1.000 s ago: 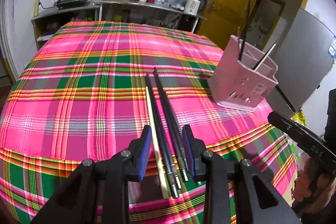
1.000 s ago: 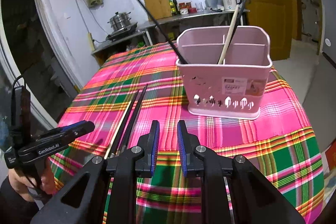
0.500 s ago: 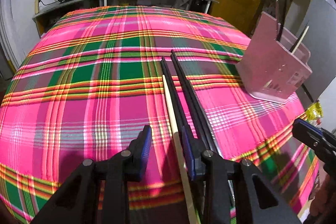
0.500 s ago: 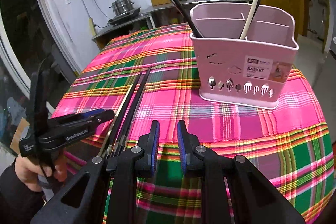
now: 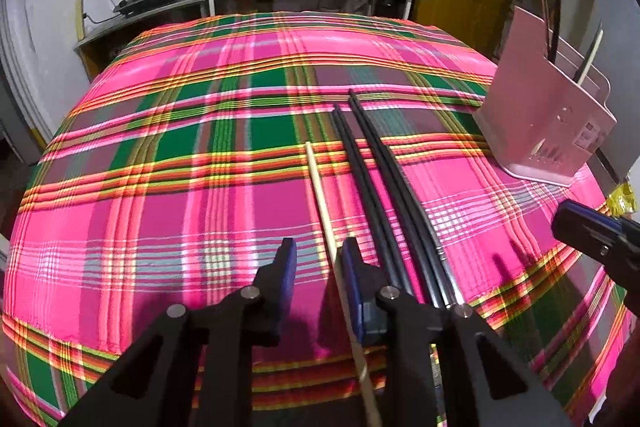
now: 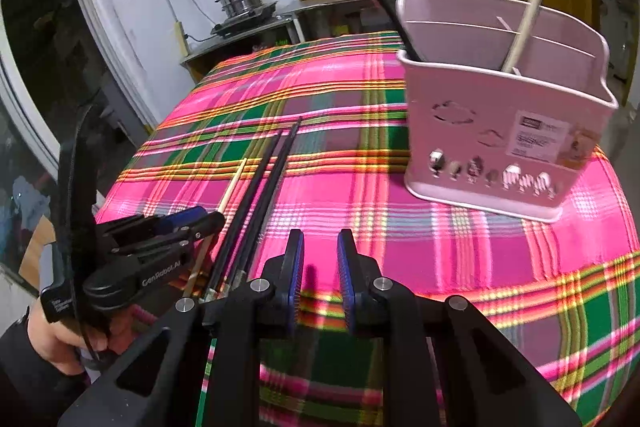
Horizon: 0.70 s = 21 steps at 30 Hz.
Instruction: Organize utensils
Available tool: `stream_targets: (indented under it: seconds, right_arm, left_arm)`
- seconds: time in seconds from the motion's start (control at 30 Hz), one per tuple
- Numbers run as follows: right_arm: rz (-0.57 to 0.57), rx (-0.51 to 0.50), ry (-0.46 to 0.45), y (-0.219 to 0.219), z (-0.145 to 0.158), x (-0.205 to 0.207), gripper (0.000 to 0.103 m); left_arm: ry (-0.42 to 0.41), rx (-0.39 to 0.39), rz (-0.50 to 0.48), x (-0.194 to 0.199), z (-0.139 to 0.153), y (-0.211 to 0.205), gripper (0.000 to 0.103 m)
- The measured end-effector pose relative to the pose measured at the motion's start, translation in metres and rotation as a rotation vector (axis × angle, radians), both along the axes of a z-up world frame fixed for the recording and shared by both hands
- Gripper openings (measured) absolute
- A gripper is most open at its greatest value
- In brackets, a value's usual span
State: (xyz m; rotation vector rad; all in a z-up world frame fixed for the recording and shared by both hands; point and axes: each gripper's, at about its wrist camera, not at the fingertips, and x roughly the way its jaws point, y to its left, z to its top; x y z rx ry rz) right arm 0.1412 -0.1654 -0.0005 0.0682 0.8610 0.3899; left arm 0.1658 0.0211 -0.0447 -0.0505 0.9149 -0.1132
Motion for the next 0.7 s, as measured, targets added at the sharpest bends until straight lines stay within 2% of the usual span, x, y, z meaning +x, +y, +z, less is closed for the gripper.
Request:
stream_targets:
  seconds: [0.3,0.57,0.7]
  right_arm:
    - [0.049,0.0,0.049,0.036,-0.016,0.035,0.018]
    - [0.066,-0.035,0.11,0.053,-0.04,0.048,0.018]
    - [0.061,-0.04,0.11,0.054,-0.04,0.051,0.017]
  left_arm:
    - [0.031,-0.069,-0.007,0.022,0.001,0.016,0.026]
    - [0.028,-0.05,-0.033,0.038,0.0,0.015,0.026]
    - [0.031,-0.049,-0.031,0.047,0.001,0.016,0.026]
